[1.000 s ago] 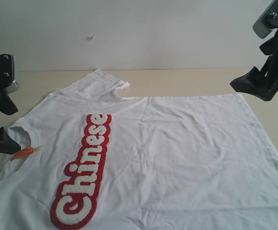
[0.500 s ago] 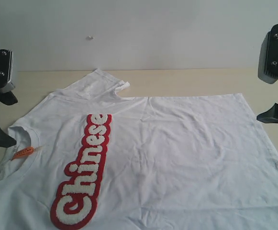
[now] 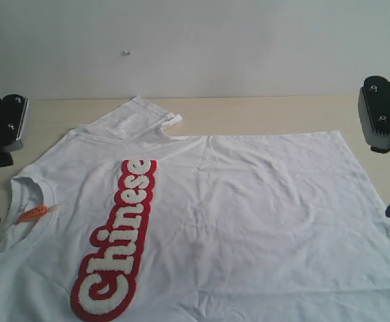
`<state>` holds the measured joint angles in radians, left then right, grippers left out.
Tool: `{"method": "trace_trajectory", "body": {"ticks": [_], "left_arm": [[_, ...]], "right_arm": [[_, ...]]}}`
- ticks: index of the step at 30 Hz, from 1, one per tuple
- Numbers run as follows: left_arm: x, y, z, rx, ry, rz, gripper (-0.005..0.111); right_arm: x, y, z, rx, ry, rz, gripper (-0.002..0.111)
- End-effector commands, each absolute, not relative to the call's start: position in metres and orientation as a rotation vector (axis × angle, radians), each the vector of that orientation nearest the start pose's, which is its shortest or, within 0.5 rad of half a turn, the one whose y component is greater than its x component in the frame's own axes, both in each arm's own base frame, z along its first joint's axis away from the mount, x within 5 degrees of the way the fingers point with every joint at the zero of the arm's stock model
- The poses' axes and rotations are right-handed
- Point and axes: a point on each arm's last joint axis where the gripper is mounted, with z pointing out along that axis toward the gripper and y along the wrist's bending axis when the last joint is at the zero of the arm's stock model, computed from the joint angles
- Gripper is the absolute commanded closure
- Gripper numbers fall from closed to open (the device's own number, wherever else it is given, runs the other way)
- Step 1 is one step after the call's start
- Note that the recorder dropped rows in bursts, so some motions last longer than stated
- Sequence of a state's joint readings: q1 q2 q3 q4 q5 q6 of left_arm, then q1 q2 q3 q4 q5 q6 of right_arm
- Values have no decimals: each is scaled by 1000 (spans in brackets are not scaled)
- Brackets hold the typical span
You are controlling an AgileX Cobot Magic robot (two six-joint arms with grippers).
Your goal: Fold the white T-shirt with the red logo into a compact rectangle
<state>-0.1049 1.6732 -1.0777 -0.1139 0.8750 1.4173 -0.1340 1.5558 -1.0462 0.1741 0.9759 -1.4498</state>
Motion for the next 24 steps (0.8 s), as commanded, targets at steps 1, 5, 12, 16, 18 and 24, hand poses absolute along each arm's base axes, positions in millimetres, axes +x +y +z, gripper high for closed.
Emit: {"method": "trace_trajectory", "body": {"ticks": [1, 5, 12, 16, 18, 24], "left_arm": [[315, -45, 189, 2052, 2234, -46, 13], [319, -45, 171, 2108, 2240, -95, 13], [338, -47, 158, 2173, 2270, -230, 13], [354, -40, 160, 2169, 2311, -296, 13], [360, -33, 160, 2147, 2318, -285, 13], [367, -7, 152, 2051, 2324, -309, 13]], "right_arm": [[289, -30, 223, -1743, 2486, 40, 7], [294, -31, 218, -1753, 2461, 17, 7], [302, -31, 198, -1816, 2451, 88, 7], [311, -32, 191, -1827, 2448, 96, 7], [315, -33, 188, -1848, 2432, 90, 7], [322, -42, 177, -1874, 2443, 57, 7]]}}
